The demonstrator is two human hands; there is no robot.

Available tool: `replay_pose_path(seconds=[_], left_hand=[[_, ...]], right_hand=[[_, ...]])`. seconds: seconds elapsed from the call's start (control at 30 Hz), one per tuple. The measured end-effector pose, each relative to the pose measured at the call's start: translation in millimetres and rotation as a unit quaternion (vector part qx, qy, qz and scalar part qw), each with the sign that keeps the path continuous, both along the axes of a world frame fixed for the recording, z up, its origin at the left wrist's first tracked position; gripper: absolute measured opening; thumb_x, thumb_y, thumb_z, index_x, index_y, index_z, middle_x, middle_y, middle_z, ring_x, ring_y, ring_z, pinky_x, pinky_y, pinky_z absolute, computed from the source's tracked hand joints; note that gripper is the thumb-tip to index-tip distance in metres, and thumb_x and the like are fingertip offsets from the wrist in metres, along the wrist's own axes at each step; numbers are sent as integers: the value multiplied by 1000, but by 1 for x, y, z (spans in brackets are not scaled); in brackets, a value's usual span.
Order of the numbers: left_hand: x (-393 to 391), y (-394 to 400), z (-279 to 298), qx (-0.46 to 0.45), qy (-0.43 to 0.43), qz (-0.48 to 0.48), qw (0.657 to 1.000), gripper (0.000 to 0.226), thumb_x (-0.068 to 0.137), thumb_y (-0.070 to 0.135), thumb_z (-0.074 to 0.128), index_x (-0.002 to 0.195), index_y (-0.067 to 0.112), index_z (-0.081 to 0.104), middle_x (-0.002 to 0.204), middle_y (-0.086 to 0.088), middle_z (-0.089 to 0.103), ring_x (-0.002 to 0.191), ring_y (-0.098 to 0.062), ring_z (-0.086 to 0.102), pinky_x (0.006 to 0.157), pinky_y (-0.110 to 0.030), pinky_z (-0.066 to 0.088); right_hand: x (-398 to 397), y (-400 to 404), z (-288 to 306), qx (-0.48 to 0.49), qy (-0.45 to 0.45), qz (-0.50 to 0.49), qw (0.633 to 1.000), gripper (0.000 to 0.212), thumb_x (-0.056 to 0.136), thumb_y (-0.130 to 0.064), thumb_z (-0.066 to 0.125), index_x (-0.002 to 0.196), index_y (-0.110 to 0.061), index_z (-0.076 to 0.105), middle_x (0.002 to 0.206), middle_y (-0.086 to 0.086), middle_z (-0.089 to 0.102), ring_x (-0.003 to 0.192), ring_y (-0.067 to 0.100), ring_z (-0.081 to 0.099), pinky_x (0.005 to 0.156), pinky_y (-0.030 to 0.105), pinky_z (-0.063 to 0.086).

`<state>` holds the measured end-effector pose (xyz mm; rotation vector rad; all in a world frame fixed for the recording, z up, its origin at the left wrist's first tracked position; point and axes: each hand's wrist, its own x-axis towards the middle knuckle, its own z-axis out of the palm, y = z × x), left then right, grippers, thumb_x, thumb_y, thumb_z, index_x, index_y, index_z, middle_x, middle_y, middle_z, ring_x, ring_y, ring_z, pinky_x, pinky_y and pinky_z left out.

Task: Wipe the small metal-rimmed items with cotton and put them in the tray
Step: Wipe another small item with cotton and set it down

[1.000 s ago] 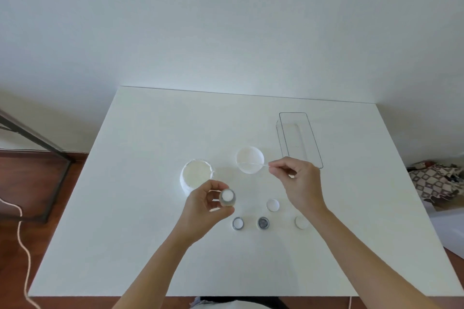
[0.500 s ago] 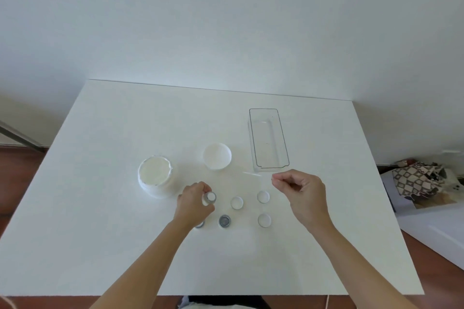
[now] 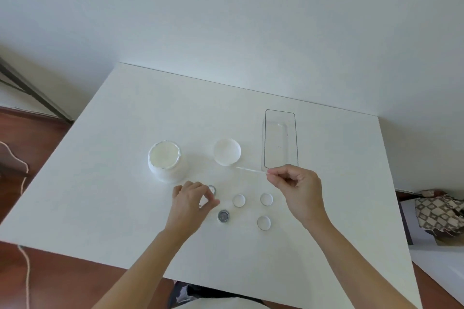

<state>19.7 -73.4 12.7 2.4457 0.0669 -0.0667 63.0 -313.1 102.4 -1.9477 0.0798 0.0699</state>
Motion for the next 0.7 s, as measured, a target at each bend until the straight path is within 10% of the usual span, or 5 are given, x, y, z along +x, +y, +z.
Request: replay_pose_path(seconds=[0.3, 0.43, 0.7], left_hand=[[-25, -21, -3, 139, -61, -84, 985, 15, 83, 35, 75, 79, 22, 70, 69, 12, 72, 79, -23, 68, 82, -36, 25], [-26, -29, -13, 205, 35, -121, 971, 67, 56, 51, 91, 112, 21, 67, 87, 10, 75, 94, -23, 67, 90, -38, 28], [-22, -36, -20, 156, 30, -99, 982, 42, 78, 26, 78, 117, 17, 65, 105, 4, 75, 112, -26, 61, 103, -41, 33]], right_hand=[[3, 2, -2, -1, 11, 20, 1000, 15, 80, -9, 76, 79, -24, 76, 80, -12, 76, 74, 19, 69, 70, 17, 52], [3, 2, -2, 5, 17, 19, 1000, 14, 80, -9, 76, 80, -22, 76, 80, -10, 76, 75, 14, 70, 70, 14, 53], [2, 10, -3, 19, 59, 1, 998, 14, 80, -13, 77, 88, -23, 74, 74, -7, 74, 69, 0, 68, 64, 5, 47]])
